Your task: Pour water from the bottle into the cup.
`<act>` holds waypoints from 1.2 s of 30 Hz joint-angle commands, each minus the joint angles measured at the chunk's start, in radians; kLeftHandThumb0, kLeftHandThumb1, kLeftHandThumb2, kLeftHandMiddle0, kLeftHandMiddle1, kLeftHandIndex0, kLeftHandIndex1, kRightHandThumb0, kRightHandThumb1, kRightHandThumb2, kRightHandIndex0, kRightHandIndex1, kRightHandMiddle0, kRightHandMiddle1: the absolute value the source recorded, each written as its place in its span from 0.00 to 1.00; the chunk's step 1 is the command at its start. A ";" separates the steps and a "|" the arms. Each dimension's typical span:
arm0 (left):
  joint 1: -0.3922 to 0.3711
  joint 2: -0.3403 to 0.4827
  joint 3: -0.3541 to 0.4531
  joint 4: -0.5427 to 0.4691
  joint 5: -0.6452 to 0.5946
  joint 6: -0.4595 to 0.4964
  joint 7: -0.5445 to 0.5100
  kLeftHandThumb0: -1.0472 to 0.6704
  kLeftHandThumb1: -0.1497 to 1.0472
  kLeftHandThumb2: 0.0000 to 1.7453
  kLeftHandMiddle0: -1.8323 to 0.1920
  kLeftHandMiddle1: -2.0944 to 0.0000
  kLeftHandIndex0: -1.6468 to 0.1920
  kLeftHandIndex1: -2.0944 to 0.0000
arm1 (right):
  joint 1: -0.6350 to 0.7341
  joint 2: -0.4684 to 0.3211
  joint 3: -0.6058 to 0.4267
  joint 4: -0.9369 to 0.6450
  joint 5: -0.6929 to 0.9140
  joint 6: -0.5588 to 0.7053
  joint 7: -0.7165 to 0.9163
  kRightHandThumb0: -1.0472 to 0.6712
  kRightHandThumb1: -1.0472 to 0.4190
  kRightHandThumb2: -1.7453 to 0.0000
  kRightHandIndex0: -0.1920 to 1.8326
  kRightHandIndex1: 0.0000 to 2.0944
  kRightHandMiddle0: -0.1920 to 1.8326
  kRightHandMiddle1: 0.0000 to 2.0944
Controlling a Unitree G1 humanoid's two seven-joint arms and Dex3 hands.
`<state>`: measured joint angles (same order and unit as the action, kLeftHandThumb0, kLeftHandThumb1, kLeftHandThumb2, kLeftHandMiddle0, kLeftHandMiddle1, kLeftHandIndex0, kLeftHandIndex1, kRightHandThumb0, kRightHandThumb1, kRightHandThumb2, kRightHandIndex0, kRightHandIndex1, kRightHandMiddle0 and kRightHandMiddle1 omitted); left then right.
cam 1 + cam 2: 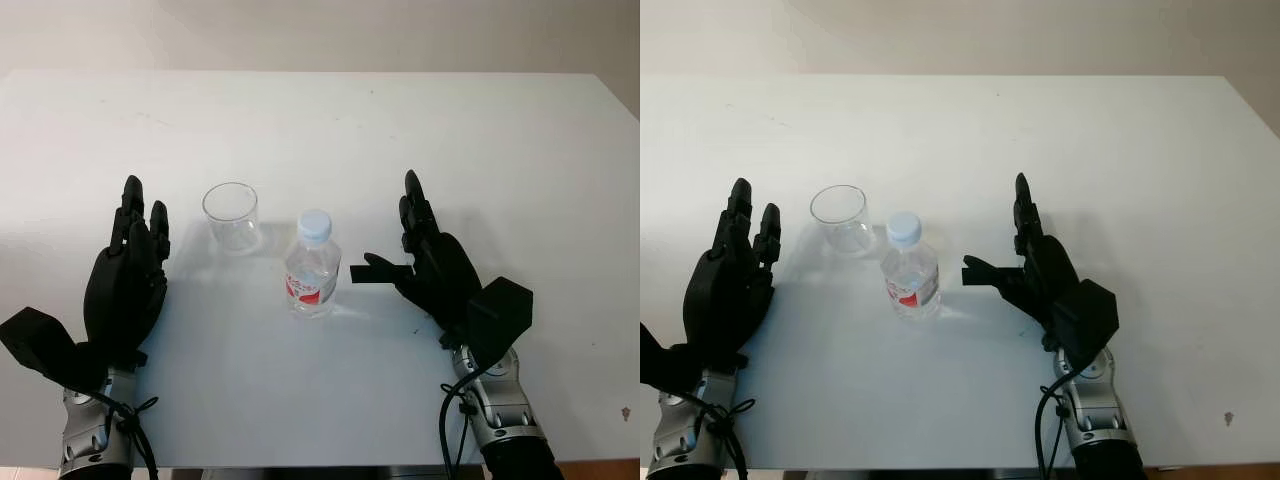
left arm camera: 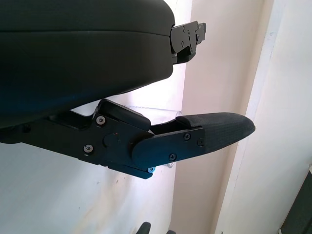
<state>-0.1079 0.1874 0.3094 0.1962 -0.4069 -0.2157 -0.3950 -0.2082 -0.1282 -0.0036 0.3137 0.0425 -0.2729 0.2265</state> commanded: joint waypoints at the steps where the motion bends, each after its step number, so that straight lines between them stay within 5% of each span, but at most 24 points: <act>1: 0.046 -0.020 -0.007 0.007 0.002 0.006 0.002 0.14 1.00 0.35 1.00 0.98 1.00 1.00 | 0.026 -0.002 0.000 -0.015 0.003 -0.003 0.005 0.06 0.04 0.97 0.00 0.00 0.00 0.00; 10: 0.049 -0.025 -0.012 0.001 0.002 0.018 0.008 0.14 1.00 0.35 1.00 0.98 1.00 1.00 | 0.026 -0.014 0.006 -0.027 0.004 0.022 0.030 0.06 0.05 0.97 0.00 0.00 0.00 0.00; 22: 0.036 -0.029 -0.012 0.027 0.006 -0.004 0.014 0.14 1.00 0.35 1.00 0.98 1.00 1.00 | 0.125 -0.075 0.084 -0.347 0.131 0.057 0.295 0.06 0.08 0.97 0.00 0.00 0.00 0.00; 36: 0.043 -0.033 -0.018 0.012 0.009 -0.004 0.028 0.14 1.00 0.35 1.00 0.98 1.00 1.00 | -0.018 0.032 0.214 0.005 0.034 0.019 0.310 0.03 0.09 0.97 0.00 0.00 0.00 0.00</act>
<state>-0.0992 0.1741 0.2976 0.1857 -0.4051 -0.2253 -0.3703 -0.2229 -0.1108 0.2011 0.2844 0.0847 -0.2420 0.5407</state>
